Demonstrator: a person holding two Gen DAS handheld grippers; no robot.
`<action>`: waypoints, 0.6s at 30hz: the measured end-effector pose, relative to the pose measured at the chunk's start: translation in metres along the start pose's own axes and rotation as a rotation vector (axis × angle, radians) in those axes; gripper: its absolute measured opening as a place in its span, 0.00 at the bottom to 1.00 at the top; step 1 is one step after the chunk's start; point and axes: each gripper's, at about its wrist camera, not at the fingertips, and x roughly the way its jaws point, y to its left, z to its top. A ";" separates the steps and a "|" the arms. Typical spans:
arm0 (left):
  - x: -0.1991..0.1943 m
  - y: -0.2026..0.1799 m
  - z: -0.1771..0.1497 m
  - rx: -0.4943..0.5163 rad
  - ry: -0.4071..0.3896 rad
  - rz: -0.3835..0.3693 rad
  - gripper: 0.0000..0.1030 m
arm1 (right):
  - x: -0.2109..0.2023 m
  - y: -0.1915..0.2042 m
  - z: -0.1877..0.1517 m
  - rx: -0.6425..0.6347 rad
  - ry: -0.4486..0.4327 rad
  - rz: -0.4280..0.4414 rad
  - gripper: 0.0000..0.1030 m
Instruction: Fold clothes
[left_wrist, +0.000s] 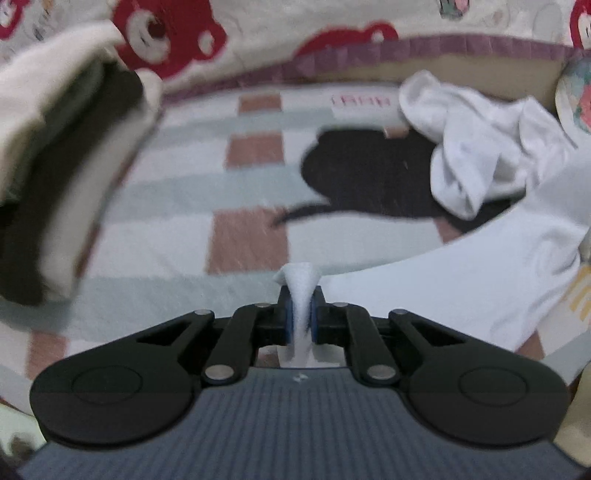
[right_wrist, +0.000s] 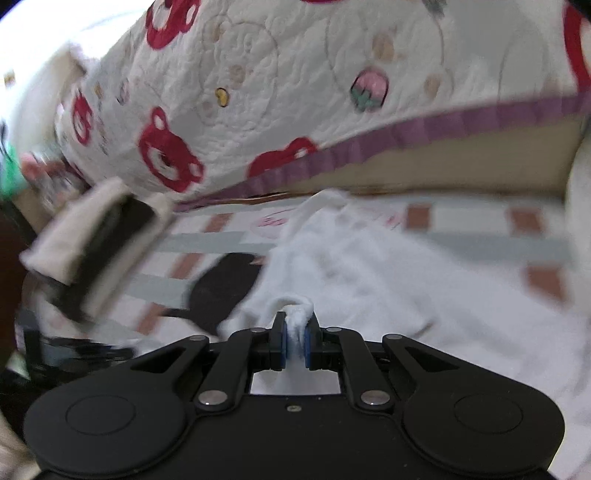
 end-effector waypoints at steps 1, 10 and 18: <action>-0.012 0.003 0.004 -0.002 -0.043 0.011 0.08 | 0.002 -0.001 -0.005 0.035 0.002 0.037 0.11; -0.068 0.059 0.018 -0.094 -0.277 0.198 0.08 | 0.014 0.043 -0.023 -0.018 0.047 0.300 0.10; -0.084 0.081 0.016 -0.149 -0.387 0.235 0.08 | 0.031 0.071 -0.047 -0.069 0.138 0.299 0.10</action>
